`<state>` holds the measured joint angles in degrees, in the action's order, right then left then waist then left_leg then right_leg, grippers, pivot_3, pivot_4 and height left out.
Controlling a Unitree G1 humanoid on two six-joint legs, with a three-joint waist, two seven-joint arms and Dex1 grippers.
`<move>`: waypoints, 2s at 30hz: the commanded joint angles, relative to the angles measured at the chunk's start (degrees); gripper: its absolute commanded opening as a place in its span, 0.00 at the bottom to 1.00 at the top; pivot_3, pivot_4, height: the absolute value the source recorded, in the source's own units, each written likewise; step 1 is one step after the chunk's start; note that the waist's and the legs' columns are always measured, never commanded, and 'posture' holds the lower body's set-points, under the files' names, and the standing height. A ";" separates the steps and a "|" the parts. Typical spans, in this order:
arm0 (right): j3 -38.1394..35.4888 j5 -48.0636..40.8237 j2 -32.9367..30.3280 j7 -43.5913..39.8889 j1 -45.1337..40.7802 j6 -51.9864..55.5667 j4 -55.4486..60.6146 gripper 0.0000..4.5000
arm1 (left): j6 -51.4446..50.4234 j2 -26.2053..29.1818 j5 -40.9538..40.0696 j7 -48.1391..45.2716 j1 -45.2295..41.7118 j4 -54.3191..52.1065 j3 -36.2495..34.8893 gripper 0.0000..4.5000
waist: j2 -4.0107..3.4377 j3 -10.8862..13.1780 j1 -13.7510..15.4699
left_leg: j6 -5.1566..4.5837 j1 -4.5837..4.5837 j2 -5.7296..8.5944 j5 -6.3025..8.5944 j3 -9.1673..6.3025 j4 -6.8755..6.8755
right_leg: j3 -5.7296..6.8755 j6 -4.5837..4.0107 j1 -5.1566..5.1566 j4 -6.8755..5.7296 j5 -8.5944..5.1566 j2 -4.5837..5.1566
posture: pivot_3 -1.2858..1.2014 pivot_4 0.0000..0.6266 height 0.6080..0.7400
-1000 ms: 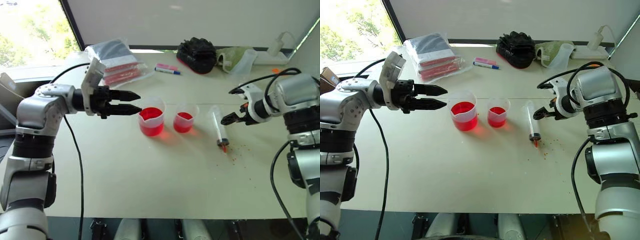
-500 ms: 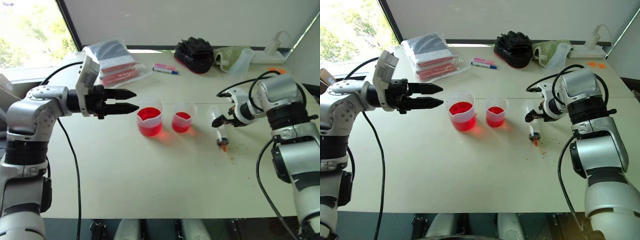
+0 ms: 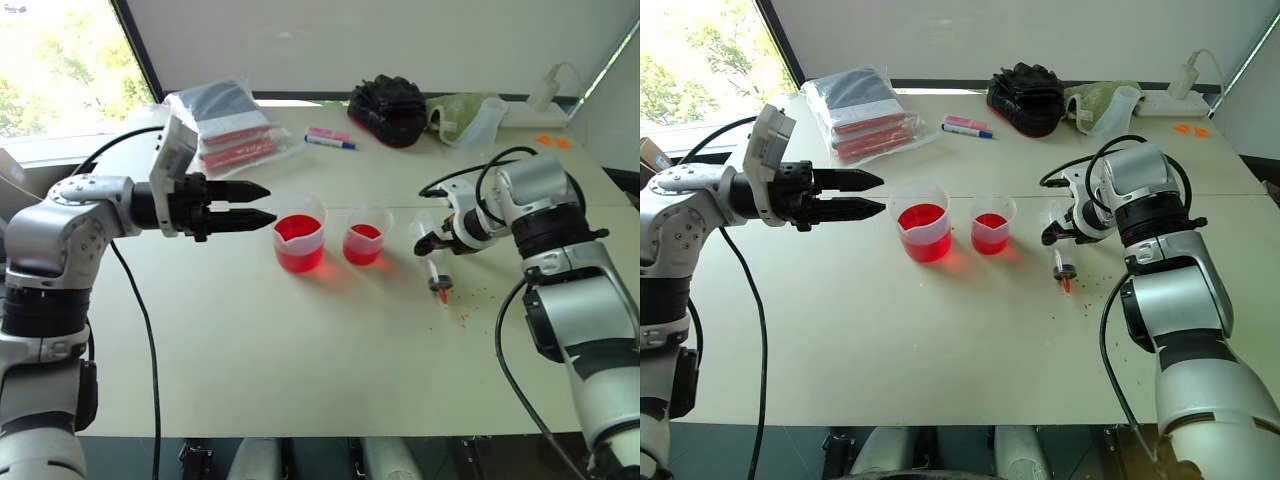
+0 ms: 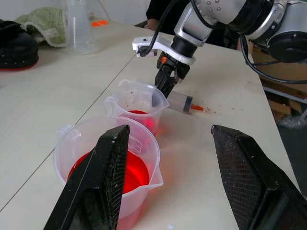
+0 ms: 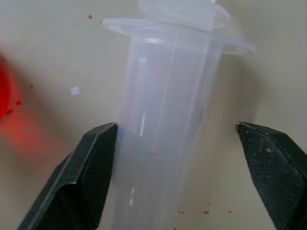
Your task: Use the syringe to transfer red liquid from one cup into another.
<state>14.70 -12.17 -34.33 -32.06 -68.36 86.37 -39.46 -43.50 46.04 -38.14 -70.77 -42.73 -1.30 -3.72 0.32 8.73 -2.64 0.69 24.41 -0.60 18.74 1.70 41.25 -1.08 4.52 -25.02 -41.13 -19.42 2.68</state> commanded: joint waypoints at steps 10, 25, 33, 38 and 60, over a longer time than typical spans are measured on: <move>-3.93 -0.35 -1.36 -0.33 -0.50 -0.90 5.44 0.30 | 2.01 0.75 0.41 -0.91 -2.25 1.80 -1.17 0.63 | 0.00 0.00 0.02 | 0.00 0.00 0.00 0.00 0.00 0.00 | 0.00 0.00 -0.01 0.00 0.00 0.00 | 0.52 0.24 0.78; -21.94 -5.28 9.10 7.19 9.43 -33.06 47.99 0.30 | 5.75 -2.03 3.06 -1.72 -17.22 17.62 -1.45 0.63 | -0.01 0.00 -0.63 | 0.04 0.03 -0.01 -0.02 0.03 -0.08 | -0.01 0.00 -0.12 -0.04 0.00 -0.03 | 0.52 0.24 0.78; -16.76 -7.97 22.88 3.33 12.05 -53.49 47.29 0.30 | 3.52 -0.37 2.05 -1.41 -24.74 22.68 -4.10 0.63 | 0.00 0.00 -1.53 | 0.08 0.03 0.01 -0.05 -0.05 -0.09 | 0.06 0.00 -0.14 -0.11 0.00 -0.02 | 0.52 0.24 0.78; -14.90 -8.95 29.17 2.45 14.36 -60.81 43.69 0.30 | -1.22 1.50 0.01 -0.04 -25.09 19.70 -6.27 0.63 | 0.00 0.00 -1.60 | 0.12 0.01 0.00 -0.07 -0.09 -0.10 | 0.11 0.00 -0.14 -0.14 0.00 -0.02 | 0.52 0.24 0.78; -7.30 -2.36 36.01 2.66 25.91 -77.22 32.42 0.30 | -5.47 1.22 -1.87 3.12 -22.59 14.22 -6.98 0.63 | 0.00 0.00 -1.73 | 0.16 -0.01 0.02 -0.09 -0.16 -0.08 | 0.15 0.00 -0.09 -0.16 0.00 -0.01 | 0.52 0.24 0.78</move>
<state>6.77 -14.92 1.06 -29.47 -42.29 11.32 -8.16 -48.70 46.84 -38.99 -67.94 -64.90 14.84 -8.71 0.32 8.74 -4.37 0.84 24.40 -0.59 18.65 1.54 41.17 -0.93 4.53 -25.11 -41.30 -19.42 2.68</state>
